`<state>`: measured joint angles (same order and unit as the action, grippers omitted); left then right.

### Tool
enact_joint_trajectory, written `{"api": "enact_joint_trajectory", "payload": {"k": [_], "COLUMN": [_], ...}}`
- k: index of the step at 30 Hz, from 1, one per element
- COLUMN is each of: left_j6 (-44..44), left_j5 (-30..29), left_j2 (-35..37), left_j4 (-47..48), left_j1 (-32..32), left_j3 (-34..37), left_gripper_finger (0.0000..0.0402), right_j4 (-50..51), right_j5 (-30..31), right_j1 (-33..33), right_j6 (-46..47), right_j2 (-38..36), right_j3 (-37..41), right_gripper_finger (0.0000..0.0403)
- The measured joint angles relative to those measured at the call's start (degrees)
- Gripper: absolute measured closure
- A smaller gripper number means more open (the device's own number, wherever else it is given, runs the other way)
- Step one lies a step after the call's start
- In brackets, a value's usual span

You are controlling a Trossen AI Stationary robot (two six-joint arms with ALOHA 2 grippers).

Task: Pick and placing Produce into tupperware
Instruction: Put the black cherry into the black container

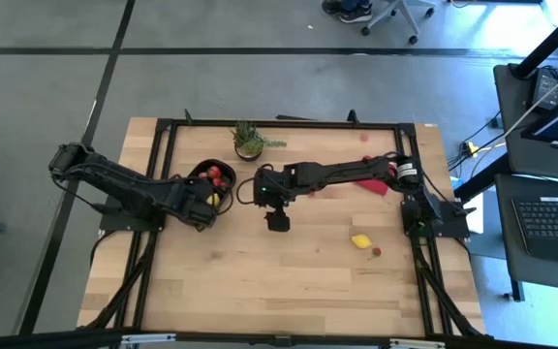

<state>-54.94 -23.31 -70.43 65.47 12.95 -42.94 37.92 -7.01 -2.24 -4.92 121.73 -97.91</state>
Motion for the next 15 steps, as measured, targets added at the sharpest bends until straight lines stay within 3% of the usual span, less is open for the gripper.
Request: {"api": "enact_joint_trajectory", "payload": {"k": [5, 10, 15], "left_j6": [1.23, 1.41, 4.41], "left_j5": [0.59, 0.57, -7.25], "left_j2": [0.00, 0.00, 0.00], "left_j4": [0.01, -0.79, -6.16], "left_j1": [0.02, 0.01, 0.00], "left_j3": [0.00, 0.00, 0.00], "left_gripper_finger": [0.0256, 0.0215, 0.0179], "right_j4": [1.17, 2.57, 3.37], "right_j5": [0.00, 0.00, 0.18], "right_j1": [0.00, 0.00, -0.22], "right_j6": [-0.01, -0.38, -3.65], "right_j2": [0.00, 0.00, -0.26], "right_j3": [0.00, 0.02, 0.02], "right_gripper_finger": [0.0126, 0.0126, 0.0126]}}
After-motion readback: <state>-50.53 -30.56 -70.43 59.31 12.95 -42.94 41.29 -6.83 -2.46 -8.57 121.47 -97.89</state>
